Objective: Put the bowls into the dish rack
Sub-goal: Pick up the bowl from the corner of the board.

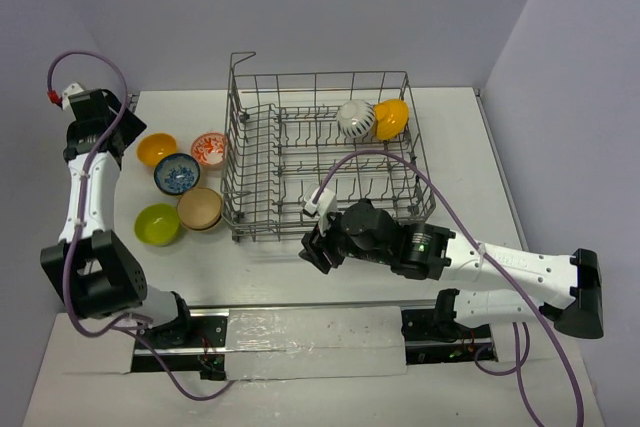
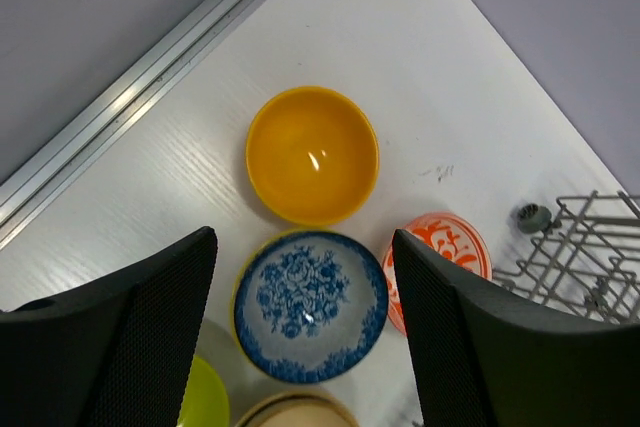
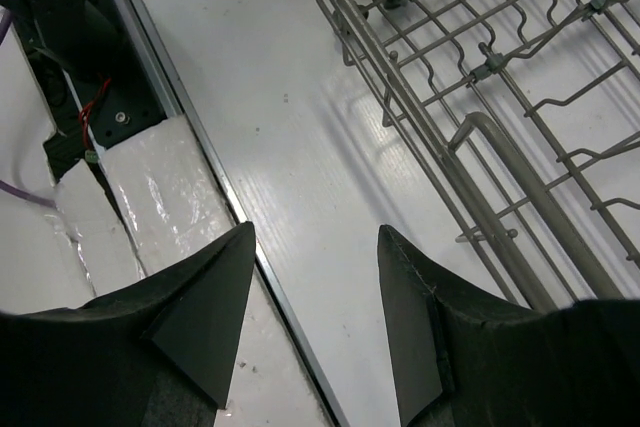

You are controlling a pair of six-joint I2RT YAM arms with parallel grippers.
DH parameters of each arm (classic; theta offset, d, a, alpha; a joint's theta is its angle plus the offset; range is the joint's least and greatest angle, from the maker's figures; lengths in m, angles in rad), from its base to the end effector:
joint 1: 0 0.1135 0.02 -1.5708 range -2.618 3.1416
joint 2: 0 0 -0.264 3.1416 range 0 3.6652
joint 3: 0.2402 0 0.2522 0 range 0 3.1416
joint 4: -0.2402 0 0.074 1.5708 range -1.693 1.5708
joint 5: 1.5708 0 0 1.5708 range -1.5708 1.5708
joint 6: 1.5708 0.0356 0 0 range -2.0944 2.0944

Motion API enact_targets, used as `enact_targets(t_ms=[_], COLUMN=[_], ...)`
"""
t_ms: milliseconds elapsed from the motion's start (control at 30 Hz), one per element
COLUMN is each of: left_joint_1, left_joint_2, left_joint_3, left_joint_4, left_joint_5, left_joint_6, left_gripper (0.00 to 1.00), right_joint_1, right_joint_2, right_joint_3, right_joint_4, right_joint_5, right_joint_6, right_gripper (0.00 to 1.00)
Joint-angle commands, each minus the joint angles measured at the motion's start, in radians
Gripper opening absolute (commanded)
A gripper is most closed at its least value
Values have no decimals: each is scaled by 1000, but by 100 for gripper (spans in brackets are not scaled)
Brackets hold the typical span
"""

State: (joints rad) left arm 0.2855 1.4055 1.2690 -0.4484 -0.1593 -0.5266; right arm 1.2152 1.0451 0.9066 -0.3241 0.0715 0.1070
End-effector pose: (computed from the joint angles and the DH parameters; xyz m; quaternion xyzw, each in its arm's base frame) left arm 0.3039 0.0951 0.3397 -0.3814 0.7919 0.0129 0.4767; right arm 0.0847 0.2207 0.3186 -0.4312 0.7326 0.2989 0.4337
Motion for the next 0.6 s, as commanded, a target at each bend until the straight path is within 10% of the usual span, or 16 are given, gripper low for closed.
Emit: enact_targets(t_ms=[0, 400, 567], left_joint_1=[30, 60, 60], left_joint_2=[82, 482, 550], left_joint_3=[72, 236, 245], left_joint_4=[60, 42, 51], left_joint_5=[35, 12, 38], left_joint_6=[-62, -105, -102], left_gripper=[75, 69, 52], right_joint_1=[12, 14, 14], right_joint_2=[-3, 21, 26], right_joint_3=[-12, -9, -11], right_joint_4=[69, 71, 71], right_joint_5=[-19, -42, -39], right_joint_6=[17, 23, 22], right_gripper=[60, 60, 60])
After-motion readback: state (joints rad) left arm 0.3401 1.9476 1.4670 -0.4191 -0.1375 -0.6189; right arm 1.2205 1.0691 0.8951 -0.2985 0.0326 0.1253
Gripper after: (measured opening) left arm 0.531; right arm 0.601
